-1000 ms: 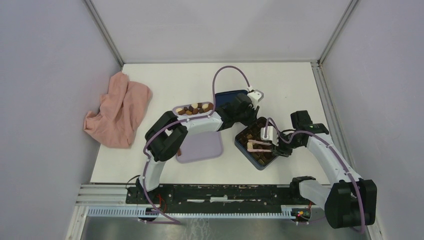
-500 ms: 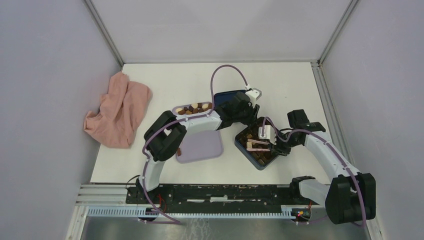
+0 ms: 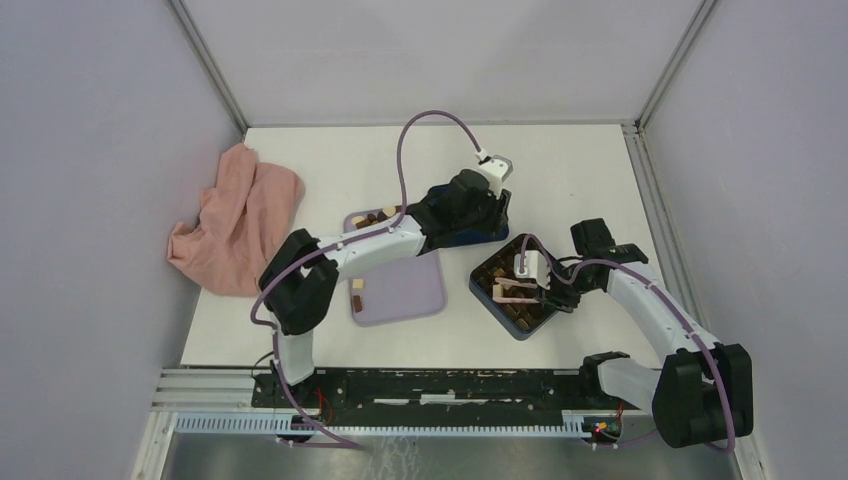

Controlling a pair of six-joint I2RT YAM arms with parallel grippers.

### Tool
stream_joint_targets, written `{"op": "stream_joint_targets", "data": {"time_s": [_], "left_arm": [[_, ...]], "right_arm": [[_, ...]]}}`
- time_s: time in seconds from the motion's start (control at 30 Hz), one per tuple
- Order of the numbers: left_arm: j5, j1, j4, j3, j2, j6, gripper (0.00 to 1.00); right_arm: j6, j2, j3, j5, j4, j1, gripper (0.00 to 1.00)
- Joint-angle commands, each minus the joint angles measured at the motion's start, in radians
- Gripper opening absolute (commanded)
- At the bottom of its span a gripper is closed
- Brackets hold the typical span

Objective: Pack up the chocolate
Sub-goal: Place the fake chocolate in the packing box, then adjust the fake chocolate on the plate.

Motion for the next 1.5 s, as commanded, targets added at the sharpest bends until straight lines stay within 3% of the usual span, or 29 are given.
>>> {"op": "stream_joint_targets", "data": {"time_s": [0.0, 0.43, 0.53, 0.7, 0.77, 1.07, 1.47], "left_arm": [[-0.079, 0.014, -0.039, -0.017, -0.104, -0.021, 0.52], [-0.262, 0.031, -0.204, -0.067, -0.354, -0.012, 0.52], [-0.326, 0.039, -0.239, -0.101, -0.428, -0.021, 0.64], [-0.448, 0.060, -0.243, -0.209, -0.582, -0.086, 0.94], [-0.465, 0.079, -0.250, -0.250, -0.632, -0.112, 0.97], [-0.558, 0.113, -0.467, -0.252, -0.753, -0.192, 0.97], [-0.747, 0.112, -0.705, -0.220, -0.872, -0.344, 0.97]], "right_arm": [[0.011, -0.006, 0.007, 0.006, 0.007, 0.006, 0.44], [0.036, -0.048, 0.110, -0.020, -0.050, 0.006, 0.43], [0.052, -0.047, 0.161, -0.031, -0.064, 0.005, 0.43], [0.074, -0.020, 0.239, -0.040, -0.063, 0.018, 0.43], [0.092, 0.003, 0.272, -0.032, -0.057, 0.044, 0.42], [0.236, 0.155, 0.436, 0.071, 0.056, 0.359, 0.42], [0.362, 0.496, 0.639, 0.215, 0.161, 0.758, 0.42]]}}
